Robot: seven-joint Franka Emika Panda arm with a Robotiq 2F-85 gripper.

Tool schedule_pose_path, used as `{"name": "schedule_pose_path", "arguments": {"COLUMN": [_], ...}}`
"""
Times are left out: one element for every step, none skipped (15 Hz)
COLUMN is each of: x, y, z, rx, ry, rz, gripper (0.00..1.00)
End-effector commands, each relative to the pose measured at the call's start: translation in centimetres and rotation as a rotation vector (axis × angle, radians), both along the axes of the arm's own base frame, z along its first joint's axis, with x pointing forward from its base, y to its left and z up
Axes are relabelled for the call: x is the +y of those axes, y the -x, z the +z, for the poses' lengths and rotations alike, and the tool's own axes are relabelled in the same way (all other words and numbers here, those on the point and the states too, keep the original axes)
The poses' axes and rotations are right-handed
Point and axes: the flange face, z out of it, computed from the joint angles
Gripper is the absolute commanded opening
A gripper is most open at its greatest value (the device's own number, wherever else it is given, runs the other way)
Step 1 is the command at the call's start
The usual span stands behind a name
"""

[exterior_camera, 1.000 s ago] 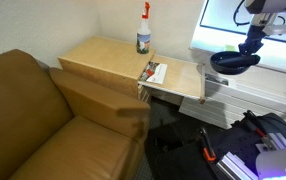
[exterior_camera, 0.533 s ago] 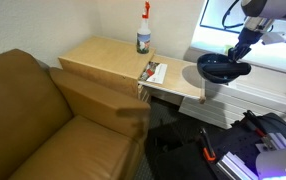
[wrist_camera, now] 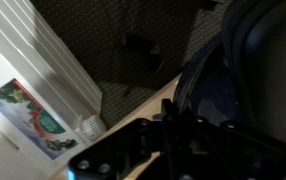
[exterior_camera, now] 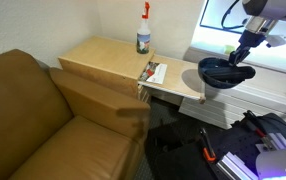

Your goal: Remove the bowl from the window sill, put it in the top drawer, use the yellow sponge to wipe the window sill, and then remove the black sponge from the bowl and put it on the window sill

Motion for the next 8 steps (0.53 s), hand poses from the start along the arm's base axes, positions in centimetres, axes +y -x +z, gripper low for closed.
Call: {"name": "schedule_pose_path", "arguments": {"x": [8.8,11.5,14.3,17.4,20.4,22.6,23.9,24.6], "y": [-1.0,-1.5,-1.8,-2.7,-3.9,-5.2,-6.3,-7.0], "z": [1.5,1.6,2.1,2.8,3.7,4.4,5.6,6.5], "rx": [0.002,0.004,-0.002,-0.025,-0.047,-0.057,-0.074,-0.100], "ry": [-0.140,-0.181,-0.207,-0.233,-0.262,-0.288,-0.303,-0.305], "rz": [0.144,0.183,0.224,0.233,0.221,0.196,0.163,0.139], "gripper": [0.02,0.02,0.02,0.02,0.02,0.02,0.02,0.02]}}
